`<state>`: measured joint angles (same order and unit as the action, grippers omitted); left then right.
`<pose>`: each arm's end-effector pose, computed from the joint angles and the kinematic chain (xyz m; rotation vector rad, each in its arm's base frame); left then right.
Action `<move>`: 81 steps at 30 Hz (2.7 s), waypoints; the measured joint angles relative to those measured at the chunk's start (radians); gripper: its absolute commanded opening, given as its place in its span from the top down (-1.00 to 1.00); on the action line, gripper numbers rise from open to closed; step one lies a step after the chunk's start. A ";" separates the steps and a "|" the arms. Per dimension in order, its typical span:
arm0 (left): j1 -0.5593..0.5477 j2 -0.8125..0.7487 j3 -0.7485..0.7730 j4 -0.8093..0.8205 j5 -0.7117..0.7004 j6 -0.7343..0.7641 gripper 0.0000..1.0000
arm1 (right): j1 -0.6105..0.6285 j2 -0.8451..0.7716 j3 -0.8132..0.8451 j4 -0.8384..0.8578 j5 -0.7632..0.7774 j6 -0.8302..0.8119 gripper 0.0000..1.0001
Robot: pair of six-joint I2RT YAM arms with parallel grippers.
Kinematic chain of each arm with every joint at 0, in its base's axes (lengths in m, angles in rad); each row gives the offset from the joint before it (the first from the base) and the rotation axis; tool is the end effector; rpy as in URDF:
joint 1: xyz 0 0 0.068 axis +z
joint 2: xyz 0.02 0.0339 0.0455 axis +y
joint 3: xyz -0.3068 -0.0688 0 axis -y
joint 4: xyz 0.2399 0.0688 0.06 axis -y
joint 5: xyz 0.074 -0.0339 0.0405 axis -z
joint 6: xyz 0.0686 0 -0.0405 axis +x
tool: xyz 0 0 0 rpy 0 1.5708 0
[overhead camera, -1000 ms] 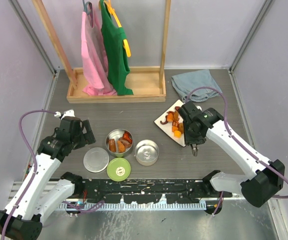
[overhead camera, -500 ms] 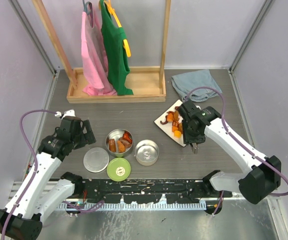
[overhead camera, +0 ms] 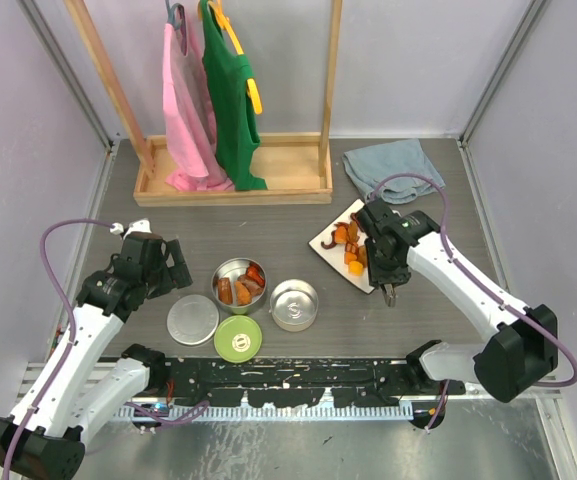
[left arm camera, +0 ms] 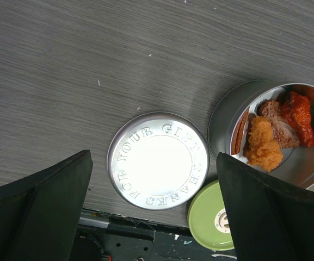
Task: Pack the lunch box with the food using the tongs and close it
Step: Pick up the fake food from the plate, then place the fake food in the packing box.
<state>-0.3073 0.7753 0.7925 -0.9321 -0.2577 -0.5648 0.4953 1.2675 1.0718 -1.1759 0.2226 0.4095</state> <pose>0.1247 -0.0212 0.2811 -0.4204 2.4086 -0.0641 0.1860 0.0833 0.2804 -0.0908 2.8603 -0.1626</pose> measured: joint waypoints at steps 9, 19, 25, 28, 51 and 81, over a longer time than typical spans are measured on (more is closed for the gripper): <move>0.000 0.000 0.000 0.000 0.000 0.000 -0.96 | 0.000 -0.074 0.085 -0.029 0.000 0.008 0.35; 0.000 -0.001 0.000 0.000 0.000 0.000 -0.96 | 0.000 -0.118 0.099 -0.036 -0.048 0.016 0.35; 0.000 -0.001 0.000 0.000 0.000 0.000 -0.96 | 0.000 -0.154 0.124 -0.023 -0.116 0.019 0.38; 0.000 -0.001 0.000 0.000 0.000 0.000 -0.96 | 0.000 -0.174 0.126 0.004 -0.175 0.026 0.39; 0.000 -0.002 0.000 0.000 0.000 0.000 -0.96 | 0.362 -0.009 0.139 0.348 -0.454 0.170 0.39; 0.000 -0.003 0.000 0.000 0.000 0.000 -0.96 | 0.491 0.243 0.208 0.500 -0.353 0.245 0.03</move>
<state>-0.3073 0.7719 0.7925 -0.9321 -0.2581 -0.5648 0.9863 1.5101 1.2797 -0.6758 -0.1303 0.6548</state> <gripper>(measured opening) 0.980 0.487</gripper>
